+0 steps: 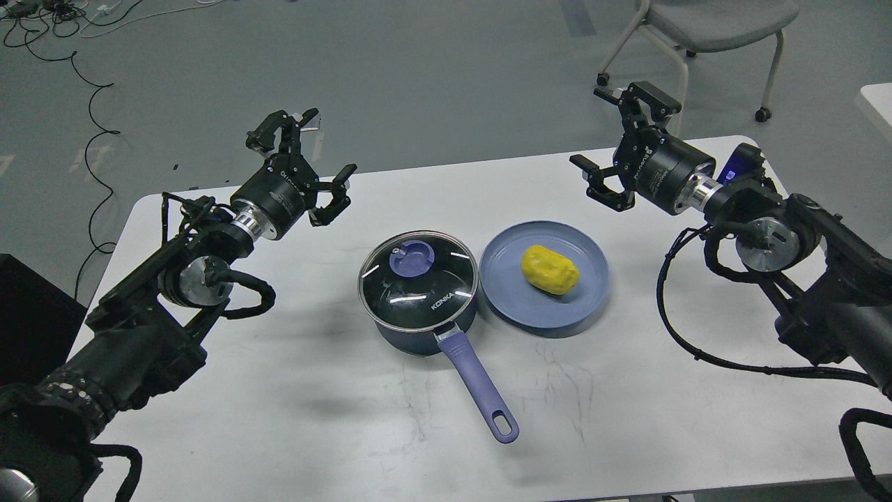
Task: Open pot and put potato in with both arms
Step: 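Raise the left gripper and open it above the pot lid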
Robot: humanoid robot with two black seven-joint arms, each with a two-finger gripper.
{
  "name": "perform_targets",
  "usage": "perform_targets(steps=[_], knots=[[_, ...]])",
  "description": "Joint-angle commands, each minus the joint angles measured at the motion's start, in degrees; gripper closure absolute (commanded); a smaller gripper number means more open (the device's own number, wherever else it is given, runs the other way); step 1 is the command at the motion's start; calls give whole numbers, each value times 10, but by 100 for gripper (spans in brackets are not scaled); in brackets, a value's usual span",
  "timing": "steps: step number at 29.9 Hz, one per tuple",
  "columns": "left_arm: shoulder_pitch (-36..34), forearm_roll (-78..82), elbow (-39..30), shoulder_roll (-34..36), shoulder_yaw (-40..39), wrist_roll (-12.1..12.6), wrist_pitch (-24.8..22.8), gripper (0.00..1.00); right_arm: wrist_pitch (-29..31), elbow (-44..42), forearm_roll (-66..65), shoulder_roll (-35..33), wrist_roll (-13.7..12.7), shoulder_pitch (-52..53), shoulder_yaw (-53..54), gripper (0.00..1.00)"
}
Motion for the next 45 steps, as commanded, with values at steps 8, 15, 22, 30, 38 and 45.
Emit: perform_targets(steps=[8,15,22,30,38,45], knots=[[7,3,0,6,2,-1,-4,2,3,6,0,9,-9,1,-6,0],[7,6,0,5,3,-1,5,2,1,6,-1,9,-9,1,-6,0],[7,7,0,7,3,-1,2,2,0,6,0,9,-9,1,-6,0],[1,20,-12,11,-1,-10,3,2,0,6,-1,8,-6,2,-1,0],[-1,369,-162,76,3,-183,160,2,0,6,-1,3,-1,-6,10,0],[8,660,-273,127,29,-183,281,2,0,5,-2,2,2,-8,18,0]])
